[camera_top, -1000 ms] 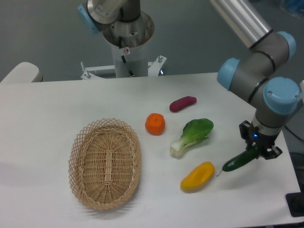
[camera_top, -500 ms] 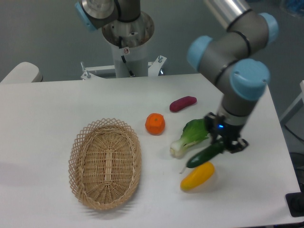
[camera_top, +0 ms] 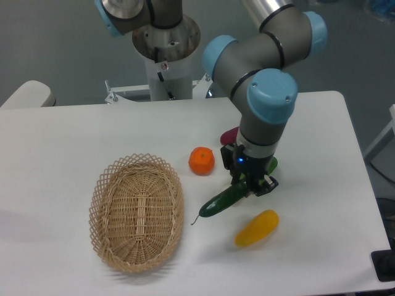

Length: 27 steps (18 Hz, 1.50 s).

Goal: Pick up the cucumber from the table

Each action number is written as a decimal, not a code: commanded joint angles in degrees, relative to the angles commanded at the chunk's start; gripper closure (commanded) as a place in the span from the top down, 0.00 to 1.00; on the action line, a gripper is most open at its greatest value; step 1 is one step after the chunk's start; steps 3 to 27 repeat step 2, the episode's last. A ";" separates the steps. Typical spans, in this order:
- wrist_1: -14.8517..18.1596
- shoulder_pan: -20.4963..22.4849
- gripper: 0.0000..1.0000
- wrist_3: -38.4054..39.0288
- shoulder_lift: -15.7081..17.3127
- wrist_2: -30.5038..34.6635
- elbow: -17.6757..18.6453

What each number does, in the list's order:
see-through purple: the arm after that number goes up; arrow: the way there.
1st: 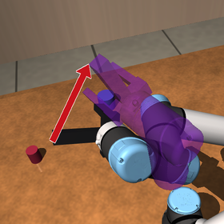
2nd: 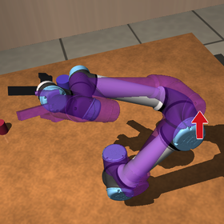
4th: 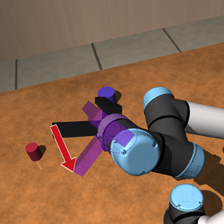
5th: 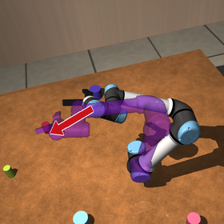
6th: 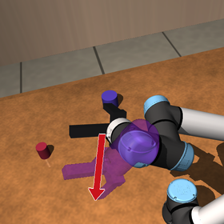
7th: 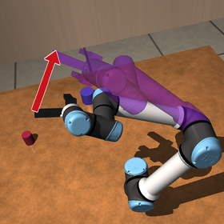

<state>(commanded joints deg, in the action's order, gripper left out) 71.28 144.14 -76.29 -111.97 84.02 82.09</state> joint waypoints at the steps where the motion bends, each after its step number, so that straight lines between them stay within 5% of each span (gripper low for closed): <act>1: 0.00 0.09 0.21 -0.09 0.09 0.00 0.00; 27: 0.00 0.18 0.21 -0.09 0.44 0.00 0.00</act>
